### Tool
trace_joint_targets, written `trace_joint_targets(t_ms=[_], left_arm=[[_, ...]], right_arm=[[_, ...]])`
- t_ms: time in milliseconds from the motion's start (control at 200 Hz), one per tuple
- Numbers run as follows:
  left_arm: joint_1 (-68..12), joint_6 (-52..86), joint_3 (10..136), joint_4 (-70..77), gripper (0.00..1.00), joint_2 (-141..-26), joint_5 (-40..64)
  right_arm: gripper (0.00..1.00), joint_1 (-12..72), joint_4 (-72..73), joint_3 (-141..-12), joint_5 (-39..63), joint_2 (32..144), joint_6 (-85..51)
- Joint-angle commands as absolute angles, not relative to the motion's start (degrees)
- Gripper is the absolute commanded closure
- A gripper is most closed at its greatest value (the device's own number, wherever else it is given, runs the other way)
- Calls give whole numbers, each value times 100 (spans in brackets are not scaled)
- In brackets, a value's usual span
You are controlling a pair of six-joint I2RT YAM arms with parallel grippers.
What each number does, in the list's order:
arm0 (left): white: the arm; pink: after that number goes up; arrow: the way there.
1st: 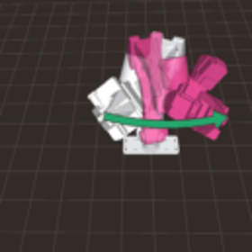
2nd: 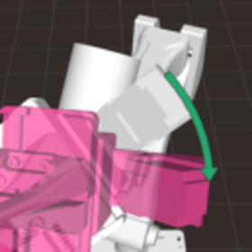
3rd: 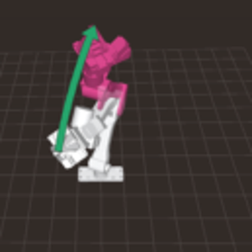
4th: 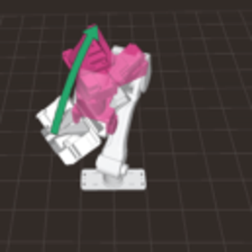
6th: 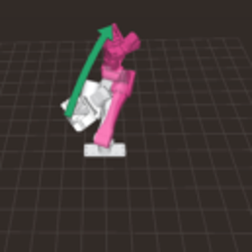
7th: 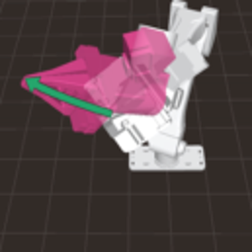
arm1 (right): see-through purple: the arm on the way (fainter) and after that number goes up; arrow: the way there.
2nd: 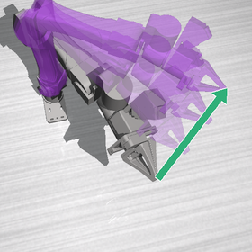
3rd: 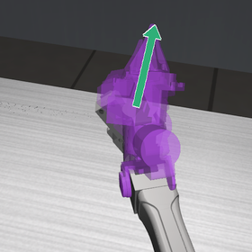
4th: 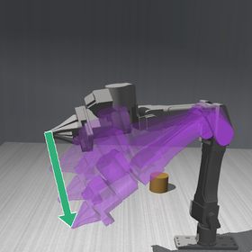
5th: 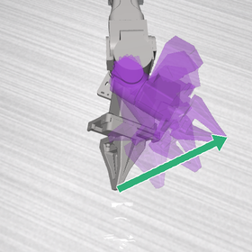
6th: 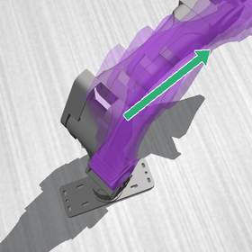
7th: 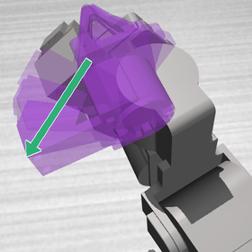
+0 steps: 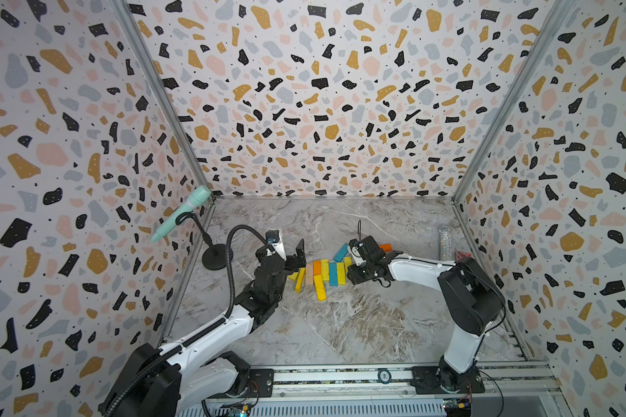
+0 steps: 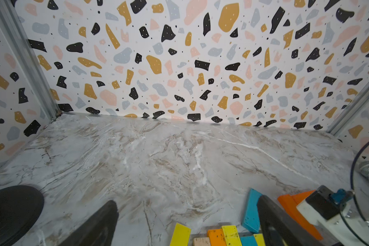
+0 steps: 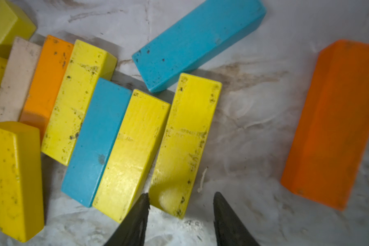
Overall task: Assemble the number 6 with building blocks
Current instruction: Pick up the building block from the center of the board.
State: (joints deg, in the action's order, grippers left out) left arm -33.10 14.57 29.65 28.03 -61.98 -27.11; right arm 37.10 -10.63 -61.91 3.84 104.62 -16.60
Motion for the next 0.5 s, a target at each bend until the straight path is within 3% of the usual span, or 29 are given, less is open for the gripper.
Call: trace_joint_targets(t_ms=[0, 496], left_arm=[[-3270, 1450, 2849, 3126, 2, -6150, -2858], [-3226, 1425, 2873, 3038, 0, -6223, -3006]], right_arm=[[50, 3766, -1247, -6469, 254, 10613, -1743], [50, 3613, -1343, -7035, 337, 11175, -1889]])
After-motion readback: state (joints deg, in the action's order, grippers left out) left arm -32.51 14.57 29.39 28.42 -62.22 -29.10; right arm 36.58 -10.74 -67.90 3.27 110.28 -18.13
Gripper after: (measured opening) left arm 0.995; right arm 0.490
